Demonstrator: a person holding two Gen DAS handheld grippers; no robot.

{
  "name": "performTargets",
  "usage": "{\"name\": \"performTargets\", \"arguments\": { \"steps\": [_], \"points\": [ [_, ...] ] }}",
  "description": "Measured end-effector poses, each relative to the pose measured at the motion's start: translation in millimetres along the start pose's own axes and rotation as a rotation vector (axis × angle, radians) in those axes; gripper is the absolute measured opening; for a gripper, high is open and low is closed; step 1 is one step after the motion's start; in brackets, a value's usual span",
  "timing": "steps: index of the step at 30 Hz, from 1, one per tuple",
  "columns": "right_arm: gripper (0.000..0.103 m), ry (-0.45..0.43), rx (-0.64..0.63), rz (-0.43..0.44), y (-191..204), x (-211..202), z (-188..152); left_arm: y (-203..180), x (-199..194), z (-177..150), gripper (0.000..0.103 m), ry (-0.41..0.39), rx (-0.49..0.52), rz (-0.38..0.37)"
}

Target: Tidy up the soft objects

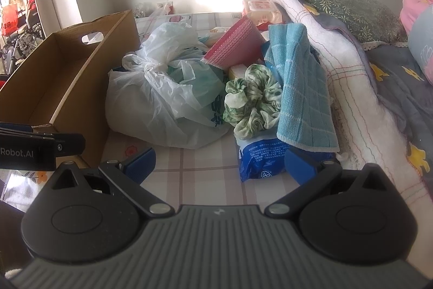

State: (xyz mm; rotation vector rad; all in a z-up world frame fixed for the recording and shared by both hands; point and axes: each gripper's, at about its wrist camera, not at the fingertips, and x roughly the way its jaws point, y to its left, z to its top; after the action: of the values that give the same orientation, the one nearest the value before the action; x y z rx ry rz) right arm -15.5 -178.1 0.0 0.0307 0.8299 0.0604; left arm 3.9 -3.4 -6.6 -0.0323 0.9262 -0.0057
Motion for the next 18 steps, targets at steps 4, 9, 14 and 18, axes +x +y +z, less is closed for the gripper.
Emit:
{"name": "performTargets", "arguments": {
  "steps": [4, 9, 14, 18],
  "points": [
    [0.102, -0.001, 0.001, -0.001, -1.2, 0.1, 0.3, -0.2, -0.8, -0.6, 0.103, -0.001, 0.001, 0.0],
    [0.102, 0.001, 0.008, 0.0, -2.4, 0.3, 0.3, -0.3, -0.9, -0.7, 0.103, 0.0, 0.002, -0.001],
    [0.102, 0.002, 0.008, 0.0, -2.4, 0.6, -0.1, -0.1, -0.8, -0.8, 0.103, 0.0, 0.001, -0.001],
    [0.102, 0.003, 0.009, -0.001, -2.3, 1.0, -0.1, -0.3, -0.8, -1.0, 0.103, 0.001, 0.002, -0.002]
  ]
}}
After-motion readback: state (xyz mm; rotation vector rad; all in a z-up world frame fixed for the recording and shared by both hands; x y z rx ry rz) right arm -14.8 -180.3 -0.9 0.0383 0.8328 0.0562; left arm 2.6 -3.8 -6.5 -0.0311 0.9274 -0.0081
